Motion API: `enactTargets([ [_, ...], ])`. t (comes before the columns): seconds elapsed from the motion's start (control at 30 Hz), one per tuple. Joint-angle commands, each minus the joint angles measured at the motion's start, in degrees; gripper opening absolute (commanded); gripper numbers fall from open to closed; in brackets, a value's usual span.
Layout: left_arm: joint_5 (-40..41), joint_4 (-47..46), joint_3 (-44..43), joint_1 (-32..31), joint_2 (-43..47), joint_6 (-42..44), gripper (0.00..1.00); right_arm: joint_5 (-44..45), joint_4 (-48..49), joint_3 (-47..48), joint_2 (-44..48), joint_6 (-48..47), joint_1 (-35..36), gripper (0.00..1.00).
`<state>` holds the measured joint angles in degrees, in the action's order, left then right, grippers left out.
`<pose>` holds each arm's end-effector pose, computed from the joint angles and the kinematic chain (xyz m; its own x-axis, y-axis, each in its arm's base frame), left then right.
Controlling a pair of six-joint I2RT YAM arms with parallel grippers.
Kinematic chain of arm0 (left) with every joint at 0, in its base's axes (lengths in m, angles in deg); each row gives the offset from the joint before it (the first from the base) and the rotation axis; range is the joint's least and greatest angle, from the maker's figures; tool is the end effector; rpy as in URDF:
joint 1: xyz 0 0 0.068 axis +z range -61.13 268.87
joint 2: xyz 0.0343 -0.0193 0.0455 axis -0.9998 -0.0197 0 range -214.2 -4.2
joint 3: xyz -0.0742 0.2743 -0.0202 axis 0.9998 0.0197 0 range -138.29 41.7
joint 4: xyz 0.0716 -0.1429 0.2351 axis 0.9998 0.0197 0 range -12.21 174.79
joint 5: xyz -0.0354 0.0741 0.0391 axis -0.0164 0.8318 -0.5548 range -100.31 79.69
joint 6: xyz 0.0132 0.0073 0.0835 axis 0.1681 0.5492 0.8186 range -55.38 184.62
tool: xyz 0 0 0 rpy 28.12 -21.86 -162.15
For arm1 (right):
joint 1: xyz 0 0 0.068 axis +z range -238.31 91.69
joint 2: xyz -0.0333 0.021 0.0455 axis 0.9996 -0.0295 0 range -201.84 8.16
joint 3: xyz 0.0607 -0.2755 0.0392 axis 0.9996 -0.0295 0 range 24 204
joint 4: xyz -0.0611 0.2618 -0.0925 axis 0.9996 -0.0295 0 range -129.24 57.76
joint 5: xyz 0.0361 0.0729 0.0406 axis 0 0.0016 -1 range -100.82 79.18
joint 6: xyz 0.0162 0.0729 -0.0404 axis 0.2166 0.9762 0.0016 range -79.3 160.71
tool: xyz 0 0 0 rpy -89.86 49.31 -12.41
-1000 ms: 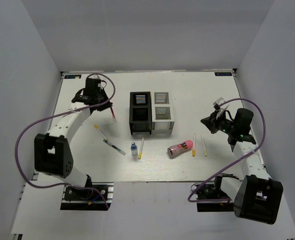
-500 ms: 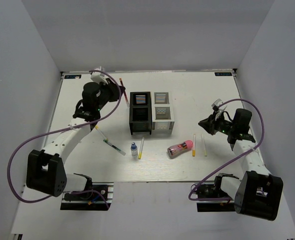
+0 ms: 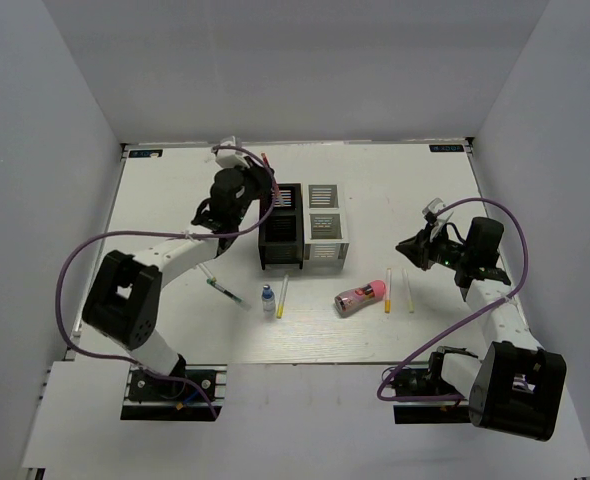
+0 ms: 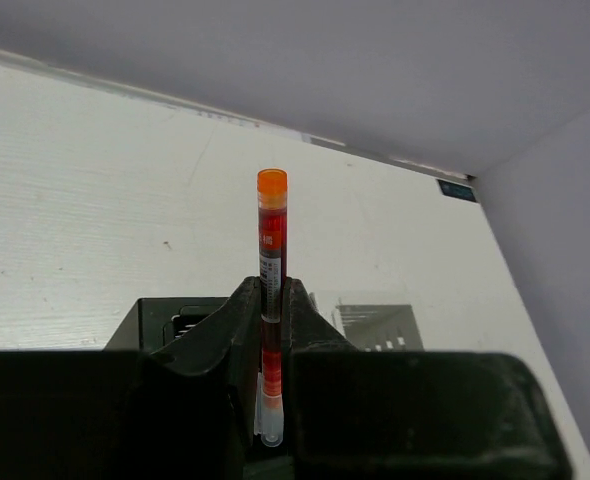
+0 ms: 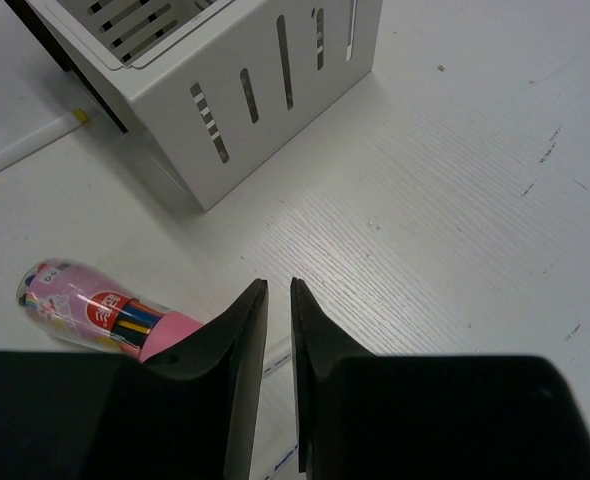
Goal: Sort the stationery into containers
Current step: Place the pen in the storage box, then pick up the pen from the center of the board.
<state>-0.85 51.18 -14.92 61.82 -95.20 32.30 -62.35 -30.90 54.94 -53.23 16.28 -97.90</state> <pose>0.3860 -0.1834 0.2675 -0.2640 -0.4572 -0.8493 0.1924 0.8378 -0.5109 0.2615 0.0150 0.2128 -0.2005 -0.2270 -0.9530 -0.7180 0.6958 -0.0147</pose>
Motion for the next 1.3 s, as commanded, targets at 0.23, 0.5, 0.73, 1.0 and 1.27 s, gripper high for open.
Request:
enactTargets([
  [0.23, 15.5, -1.96, -6.65, -4.15, -5.06, 3.13, 0.0, -2.7, -0.9, 0.88, 1.01, -1.06, 0.01, 0.22],
  [0.5, 14.2, 2.43, -6.49, -5.82, -5.85, 8.32, 0.44, -2.96, -1.17, 0.97, 1.36, -2.38, 0.01, 0.47],
  [0.73, 9.79, 7.01, -7.98, -6.35, -1.99, 11.3, 0.84, -7.97, -8.28, 3.51, 1.0, -6.86, 0.0, 0.68],
  [1.0, 7.34, 16.29, -7.98, -6.35, 11.09, 11.84, 0.89, -12.36, -16.88, 5.87, 4.86, -15.46, 0.36, 0.4],
  [1.27, 7.5, 42.1, -3.41, -4.77, 31.65, 11.84, 0.95, -19.14, -27.1, 9.93, 8.91, -20.94, 3.59, 0.31],
])
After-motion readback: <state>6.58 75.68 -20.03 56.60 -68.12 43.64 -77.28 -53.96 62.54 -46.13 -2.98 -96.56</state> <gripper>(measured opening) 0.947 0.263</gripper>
